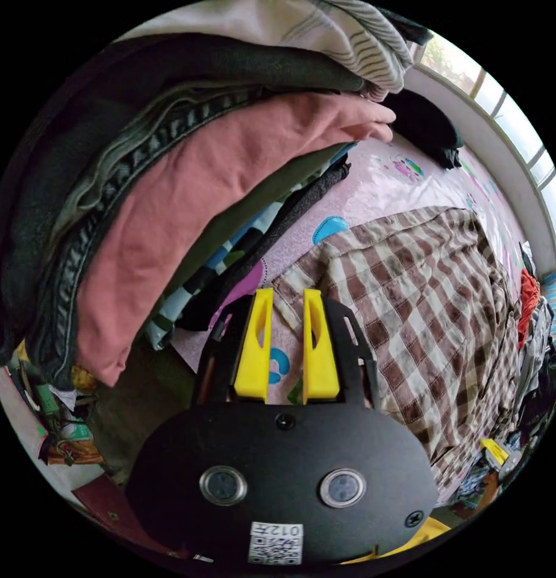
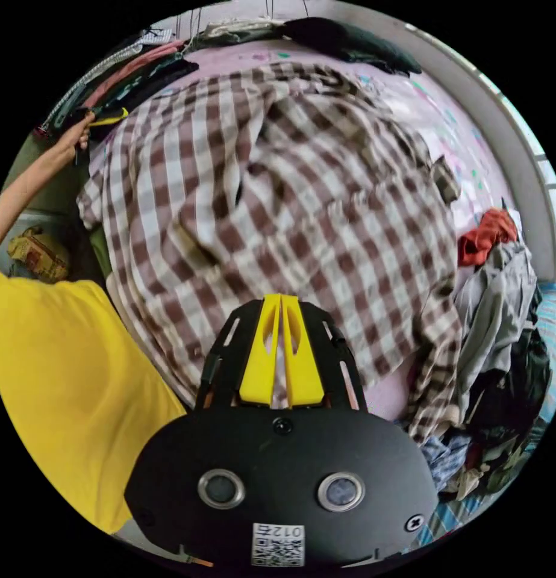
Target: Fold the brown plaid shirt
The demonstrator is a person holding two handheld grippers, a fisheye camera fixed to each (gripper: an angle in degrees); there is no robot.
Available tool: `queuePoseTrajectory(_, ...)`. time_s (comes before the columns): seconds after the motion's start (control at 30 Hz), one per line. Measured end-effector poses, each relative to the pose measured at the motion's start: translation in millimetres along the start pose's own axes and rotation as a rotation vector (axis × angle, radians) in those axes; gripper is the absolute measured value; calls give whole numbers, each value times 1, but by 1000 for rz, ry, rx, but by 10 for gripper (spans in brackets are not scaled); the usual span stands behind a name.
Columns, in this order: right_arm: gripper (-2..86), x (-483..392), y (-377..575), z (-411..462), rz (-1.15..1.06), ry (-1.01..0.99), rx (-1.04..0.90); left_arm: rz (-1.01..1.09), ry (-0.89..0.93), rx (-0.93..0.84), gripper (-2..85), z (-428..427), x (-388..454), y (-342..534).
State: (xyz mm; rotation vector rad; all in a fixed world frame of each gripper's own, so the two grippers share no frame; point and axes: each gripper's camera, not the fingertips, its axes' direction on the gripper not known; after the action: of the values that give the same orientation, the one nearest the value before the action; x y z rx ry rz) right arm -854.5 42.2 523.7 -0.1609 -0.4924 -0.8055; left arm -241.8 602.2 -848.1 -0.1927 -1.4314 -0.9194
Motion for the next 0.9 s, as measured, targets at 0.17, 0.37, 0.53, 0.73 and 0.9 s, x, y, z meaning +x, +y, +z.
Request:
queuePoseTrajectory(0.17,2,-7,-148,-16,-81,-178,174,77,-54,-40,51,9,-8,-7)
queuePoseTrajectory(0.37,24,-46,-307,6,-127,-186,219,140,20,18,16,-13,-24,-1)
queuePoseTrajectory(0.53,65,-42,-374,25,31,-32,237,180,88,88,8,-37,-40,-4)
queuePoseTrajectory(0.73,68,-23,-395,56,62,0,96,232,247,180,6,-62,-54,-4)
queuePoseTrajectory(0.9,9,-3,-380,53,57,-82,92,305,434,237,7,-83,-58,0)
